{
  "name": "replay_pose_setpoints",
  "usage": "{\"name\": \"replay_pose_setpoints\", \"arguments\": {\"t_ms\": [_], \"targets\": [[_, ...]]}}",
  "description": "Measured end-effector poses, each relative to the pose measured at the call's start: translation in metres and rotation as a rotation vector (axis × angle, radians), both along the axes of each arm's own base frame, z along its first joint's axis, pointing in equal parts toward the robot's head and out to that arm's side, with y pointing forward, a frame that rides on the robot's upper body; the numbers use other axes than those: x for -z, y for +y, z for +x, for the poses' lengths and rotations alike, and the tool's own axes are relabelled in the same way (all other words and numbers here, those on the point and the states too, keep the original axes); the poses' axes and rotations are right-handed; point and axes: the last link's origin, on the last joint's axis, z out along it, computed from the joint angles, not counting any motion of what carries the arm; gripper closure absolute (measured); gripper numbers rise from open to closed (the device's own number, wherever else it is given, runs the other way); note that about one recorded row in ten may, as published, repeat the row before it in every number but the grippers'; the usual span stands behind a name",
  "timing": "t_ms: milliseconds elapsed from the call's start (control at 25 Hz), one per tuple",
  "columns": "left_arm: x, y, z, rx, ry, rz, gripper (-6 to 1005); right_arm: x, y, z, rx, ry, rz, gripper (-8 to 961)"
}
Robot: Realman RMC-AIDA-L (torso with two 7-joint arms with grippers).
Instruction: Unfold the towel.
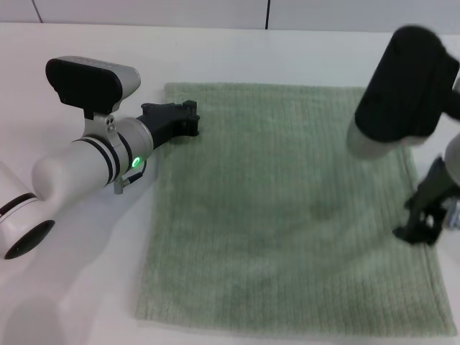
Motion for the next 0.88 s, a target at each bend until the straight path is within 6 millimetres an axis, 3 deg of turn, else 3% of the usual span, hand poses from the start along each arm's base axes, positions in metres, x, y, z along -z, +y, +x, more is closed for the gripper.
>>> {"name": "replay_pose_setpoints", "arguments": {"t_ms": [360, 560, 600, 880], "targets": [[0.000, 0.000, -0.001, -0.004, 0.005, -0.002, 945, 0.002, 0.046, 0.000, -0.199, 0.180, 0.316, 572], [0.000, -0.001, -0.002, -0.007, 0.004, -0.001, 944, 0.008, 0.070, 0.018, -0.290, 0.298, 0.454, 572], [0.000, -0.001, -0.002, -0.007, 0.004, -0.001, 944, 0.002, 0.079, 0.025, -0.333, 0.360, 0.547, 572], [-0.001, -0.001, -0.002, -0.002, -0.007, 0.006, 943, 0.002, 0.093, 0.046, -0.493, 0.553, 0.792, 573]]}}
